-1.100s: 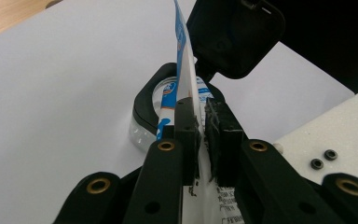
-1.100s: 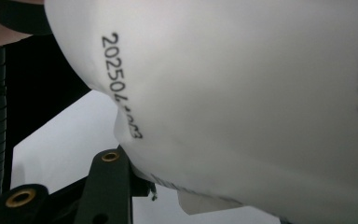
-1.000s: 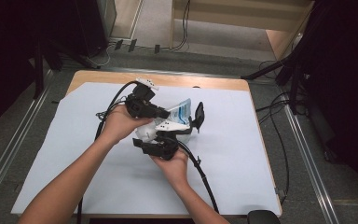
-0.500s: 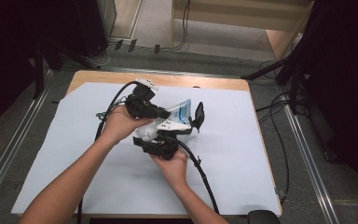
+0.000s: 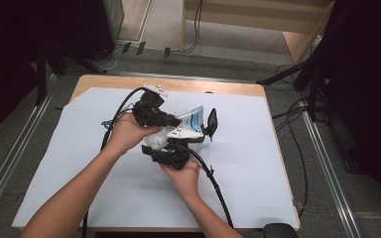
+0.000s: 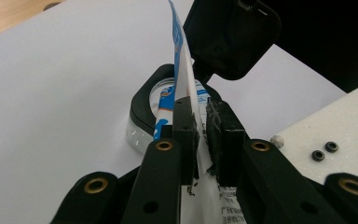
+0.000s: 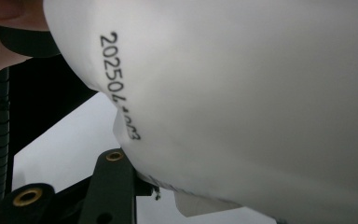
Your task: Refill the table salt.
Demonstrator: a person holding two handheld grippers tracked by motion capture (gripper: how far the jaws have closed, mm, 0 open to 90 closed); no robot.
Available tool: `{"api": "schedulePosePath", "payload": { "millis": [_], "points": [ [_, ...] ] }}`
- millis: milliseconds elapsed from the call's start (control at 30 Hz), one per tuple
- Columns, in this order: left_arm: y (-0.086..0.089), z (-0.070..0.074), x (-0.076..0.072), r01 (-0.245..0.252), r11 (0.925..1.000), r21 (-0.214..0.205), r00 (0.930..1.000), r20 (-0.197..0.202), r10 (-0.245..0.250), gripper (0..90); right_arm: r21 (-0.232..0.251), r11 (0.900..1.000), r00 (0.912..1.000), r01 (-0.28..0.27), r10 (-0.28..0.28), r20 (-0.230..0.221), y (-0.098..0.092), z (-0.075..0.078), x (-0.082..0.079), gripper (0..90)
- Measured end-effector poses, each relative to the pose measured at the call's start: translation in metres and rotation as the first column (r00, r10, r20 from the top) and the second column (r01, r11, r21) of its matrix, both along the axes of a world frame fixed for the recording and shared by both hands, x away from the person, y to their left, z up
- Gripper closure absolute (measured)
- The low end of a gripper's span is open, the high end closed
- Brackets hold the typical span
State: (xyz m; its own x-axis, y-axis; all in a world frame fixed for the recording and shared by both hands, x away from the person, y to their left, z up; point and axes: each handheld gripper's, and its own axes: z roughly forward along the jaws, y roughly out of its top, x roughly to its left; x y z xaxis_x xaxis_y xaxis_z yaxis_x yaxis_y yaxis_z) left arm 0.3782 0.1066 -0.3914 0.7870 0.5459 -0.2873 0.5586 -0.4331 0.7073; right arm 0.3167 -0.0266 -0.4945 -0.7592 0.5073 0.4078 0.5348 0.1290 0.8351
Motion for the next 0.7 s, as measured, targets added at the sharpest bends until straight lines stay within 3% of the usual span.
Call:
{"api": "schedulePosePath", "payload": {
  "millis": [700],
  "points": [
    [-0.0003,-0.0013,-0.0013,-0.003,1.0000,-0.010,1.0000,0.002,0.003,82.7,-0.015,0.9999,1.0000,-0.004,0.004,-0.005,-0.0011,0.0001,-0.0009,57.1]
  ]
}}
